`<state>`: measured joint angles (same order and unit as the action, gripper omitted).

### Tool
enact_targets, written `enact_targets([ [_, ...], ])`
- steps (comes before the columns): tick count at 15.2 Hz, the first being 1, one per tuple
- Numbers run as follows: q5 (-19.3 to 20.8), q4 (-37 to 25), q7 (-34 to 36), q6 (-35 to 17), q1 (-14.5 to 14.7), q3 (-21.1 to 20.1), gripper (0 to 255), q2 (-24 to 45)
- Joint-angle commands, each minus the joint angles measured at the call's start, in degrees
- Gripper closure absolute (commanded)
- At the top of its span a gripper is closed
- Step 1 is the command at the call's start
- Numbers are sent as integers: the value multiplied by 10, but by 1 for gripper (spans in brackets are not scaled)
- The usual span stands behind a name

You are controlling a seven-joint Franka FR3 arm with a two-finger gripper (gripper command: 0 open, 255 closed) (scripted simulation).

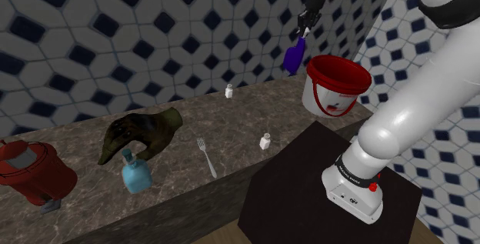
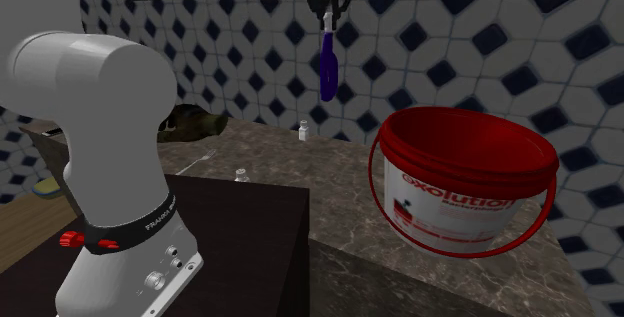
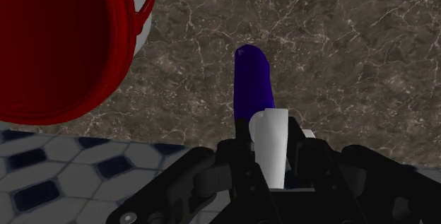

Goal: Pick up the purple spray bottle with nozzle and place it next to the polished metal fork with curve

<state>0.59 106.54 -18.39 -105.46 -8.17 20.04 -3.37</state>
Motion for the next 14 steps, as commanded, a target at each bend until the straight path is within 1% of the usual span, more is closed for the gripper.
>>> enact_targets([
  [1,11,36,33,-6,12,-16,255,-32],
  [7,25,111,120,-11,43,-67,255,-103],
  [14,20,168,219,-9,77,-133,255,-159],
])
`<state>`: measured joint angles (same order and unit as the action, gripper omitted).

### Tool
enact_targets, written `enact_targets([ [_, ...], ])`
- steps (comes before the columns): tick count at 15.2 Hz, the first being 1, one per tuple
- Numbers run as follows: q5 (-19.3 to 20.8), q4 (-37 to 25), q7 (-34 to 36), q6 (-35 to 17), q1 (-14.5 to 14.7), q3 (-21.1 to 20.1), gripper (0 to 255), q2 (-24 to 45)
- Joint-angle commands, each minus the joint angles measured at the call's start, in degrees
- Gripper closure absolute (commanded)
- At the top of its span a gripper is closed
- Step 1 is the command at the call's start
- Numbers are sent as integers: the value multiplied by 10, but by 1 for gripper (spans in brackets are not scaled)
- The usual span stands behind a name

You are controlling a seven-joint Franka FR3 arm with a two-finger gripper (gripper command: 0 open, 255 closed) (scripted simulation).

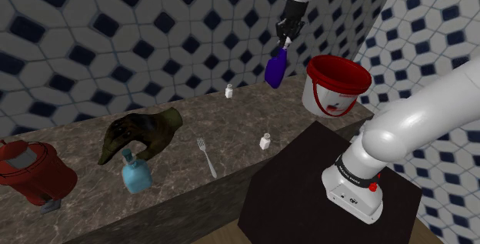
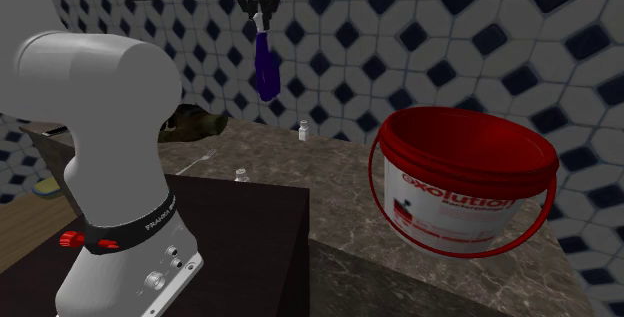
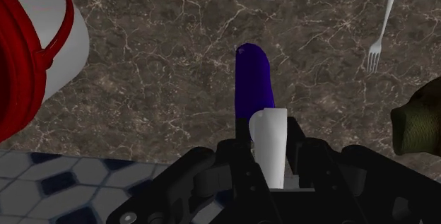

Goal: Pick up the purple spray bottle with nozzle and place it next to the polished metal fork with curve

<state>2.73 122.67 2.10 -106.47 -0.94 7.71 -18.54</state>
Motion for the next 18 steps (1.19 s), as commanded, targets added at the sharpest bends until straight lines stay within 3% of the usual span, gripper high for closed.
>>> enact_targets([
  [1,-3,13,28,1,10,-19,255,-13],
  [16,-50,20,238,7,90,-169,255,-26],
  [18,-51,26,243,0,92,-173,255,-24],
])
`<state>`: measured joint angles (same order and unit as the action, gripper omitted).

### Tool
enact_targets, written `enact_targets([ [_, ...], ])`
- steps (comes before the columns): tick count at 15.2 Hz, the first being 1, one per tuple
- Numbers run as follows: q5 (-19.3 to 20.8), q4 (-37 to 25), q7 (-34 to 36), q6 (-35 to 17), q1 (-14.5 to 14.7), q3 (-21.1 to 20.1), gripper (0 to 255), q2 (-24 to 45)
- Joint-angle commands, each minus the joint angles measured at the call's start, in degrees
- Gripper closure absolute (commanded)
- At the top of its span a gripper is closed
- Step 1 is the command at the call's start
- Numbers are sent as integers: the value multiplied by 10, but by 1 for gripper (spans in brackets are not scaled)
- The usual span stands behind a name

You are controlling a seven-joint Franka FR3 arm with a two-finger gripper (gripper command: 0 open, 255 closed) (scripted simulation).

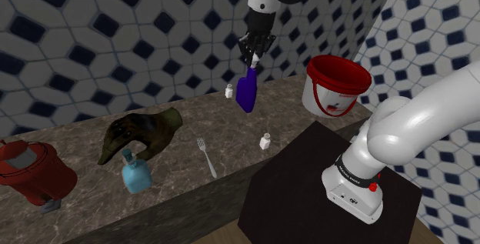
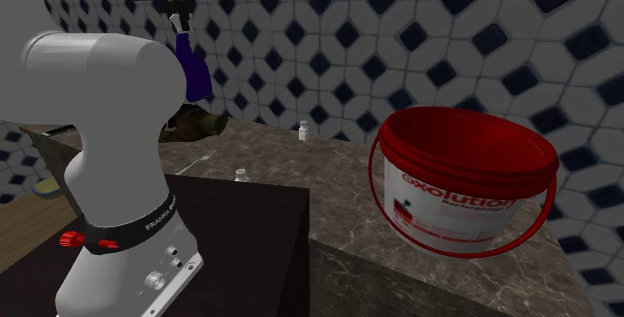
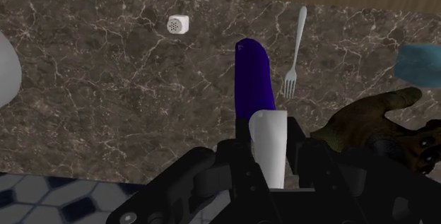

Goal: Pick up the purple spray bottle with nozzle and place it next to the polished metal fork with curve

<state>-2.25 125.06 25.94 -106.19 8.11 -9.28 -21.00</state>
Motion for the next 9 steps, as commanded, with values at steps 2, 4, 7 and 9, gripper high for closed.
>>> enact_targets([
  [2,-1,17,5,-19,2,-4,255,2],
  [4,-1,31,5,-34,2,-4,255,3],
  [7,-2,51,6,-58,2,-5,255,7],
  [9,-2,64,6,-74,2,-6,255,10],
])
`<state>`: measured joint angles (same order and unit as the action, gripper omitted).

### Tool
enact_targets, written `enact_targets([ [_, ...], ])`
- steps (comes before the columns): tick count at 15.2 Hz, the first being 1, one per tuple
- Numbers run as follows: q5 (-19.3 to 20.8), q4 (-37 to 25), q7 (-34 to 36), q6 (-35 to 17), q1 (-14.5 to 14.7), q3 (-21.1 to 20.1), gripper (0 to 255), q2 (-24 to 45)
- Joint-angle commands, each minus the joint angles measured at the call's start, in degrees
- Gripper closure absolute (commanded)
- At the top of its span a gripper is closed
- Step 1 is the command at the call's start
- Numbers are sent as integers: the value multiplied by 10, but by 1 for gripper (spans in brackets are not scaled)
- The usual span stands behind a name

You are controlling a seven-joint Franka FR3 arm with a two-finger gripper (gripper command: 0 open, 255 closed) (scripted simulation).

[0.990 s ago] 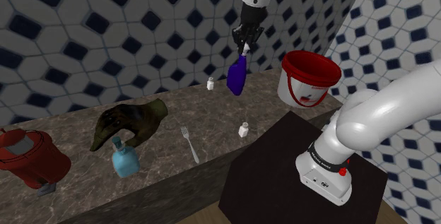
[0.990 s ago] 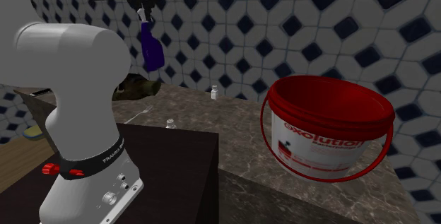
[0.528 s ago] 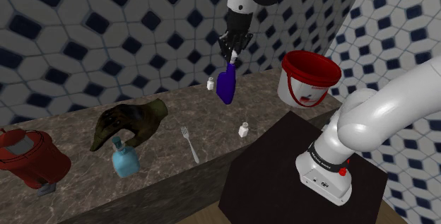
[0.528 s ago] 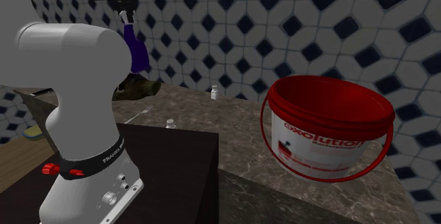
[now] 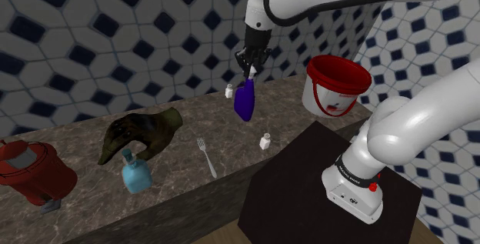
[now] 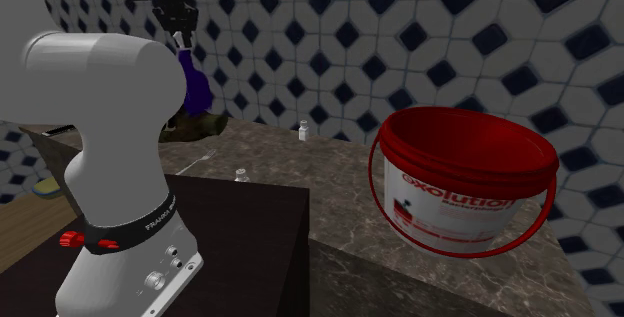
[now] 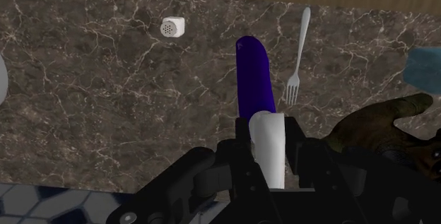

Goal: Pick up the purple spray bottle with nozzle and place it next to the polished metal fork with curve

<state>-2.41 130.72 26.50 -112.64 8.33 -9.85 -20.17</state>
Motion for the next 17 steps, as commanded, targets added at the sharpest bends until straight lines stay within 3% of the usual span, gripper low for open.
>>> enact_targets([
  [1,0,13,1,-17,0,-1,255,3],
  [17,4,99,7,-148,0,-8,255,50],
])
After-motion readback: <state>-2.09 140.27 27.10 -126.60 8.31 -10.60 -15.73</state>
